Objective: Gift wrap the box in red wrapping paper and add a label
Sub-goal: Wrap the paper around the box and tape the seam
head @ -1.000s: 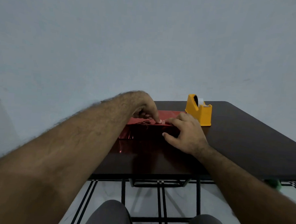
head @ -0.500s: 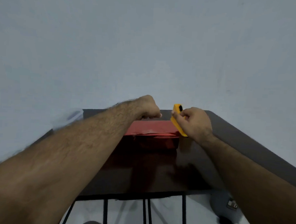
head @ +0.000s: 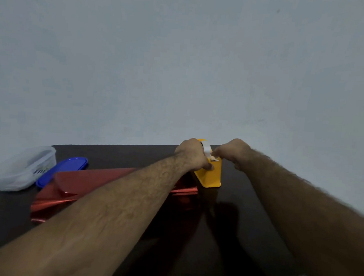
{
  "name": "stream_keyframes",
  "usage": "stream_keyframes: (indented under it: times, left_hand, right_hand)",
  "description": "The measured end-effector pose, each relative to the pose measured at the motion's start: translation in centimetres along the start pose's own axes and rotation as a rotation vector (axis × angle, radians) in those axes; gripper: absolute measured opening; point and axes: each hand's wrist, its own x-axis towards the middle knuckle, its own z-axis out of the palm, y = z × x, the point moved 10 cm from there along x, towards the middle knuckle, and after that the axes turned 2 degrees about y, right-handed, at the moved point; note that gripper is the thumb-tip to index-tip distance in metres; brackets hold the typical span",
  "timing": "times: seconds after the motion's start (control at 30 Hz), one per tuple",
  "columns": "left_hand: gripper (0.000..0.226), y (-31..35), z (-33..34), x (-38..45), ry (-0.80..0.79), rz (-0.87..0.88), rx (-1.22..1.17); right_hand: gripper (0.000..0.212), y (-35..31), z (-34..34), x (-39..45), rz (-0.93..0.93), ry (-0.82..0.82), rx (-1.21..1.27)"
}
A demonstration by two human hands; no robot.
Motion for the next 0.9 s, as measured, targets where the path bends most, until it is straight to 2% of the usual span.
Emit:
stream_keyframes:
  times: [0.1, 0.23, 0.37, 0.4, 0.47, 0.53, 0.63, 0.77, 0.9]
  left_hand:
    - [0.058, 0.0, 0.2, 0.5, 0.019, -0.018, 0.001]
    - [0.057, -0.5, 1.0, 0.6, 0.017, -0.039, -0.021]
    - [0.055, -0.5, 1.2, 0.3, 0.012, -0.035, -0.040]
    - [0.055, -0.6, 1.2, 0.3, 0.010, -0.040, -0.038]
    - [0.056, -0.6, 1.2, 0.3, 0.011, -0.049, -0.038]
    - [0.056, -0.6, 1.3, 0.3, 0.003, -0.059, -0.045]
    - [0.055, -0.7, 1.4, 0.5, -0.005, -0.064, -0.054]
    - [0.058, -0.7, 1.4, 0.5, -0.008, -0.062, -0.037]
    - [0.061, -0.6, 1.3, 0.6, -0.006, -0.061, -0.029]
  right_hand:
    - [0.029, -0.2, 0.3, -0.1, 0.025, -0.074, -0.023]
    - [0.027, 0.0, 0.1, -0.6, 0.062, -0.082, 0.006]
    - [0.045, -0.7, 1.0, -1.7, 0.049, -0.176, 0.014]
    - [0.040, -1.0, 1.4, -2.2, 0.038, -0.211, -0.028]
    - [0.017, -1.5, 1.5, -2.7, 0.039, -0.233, -0.138]
    - [0.017, -1.8, 1.3, -2.8, 0.027, -0.235, -0.198]
    - [0.028, -2.0, 1.8, -2.3, 0.010, -0.274, -0.108]
    - [0.017, 0.4, 1.7, -2.3, 0.231, -0.173, 0.177]
    - [0.023, 1.0, 0.5, -3.2, 0.291, -0.144, 0.281]
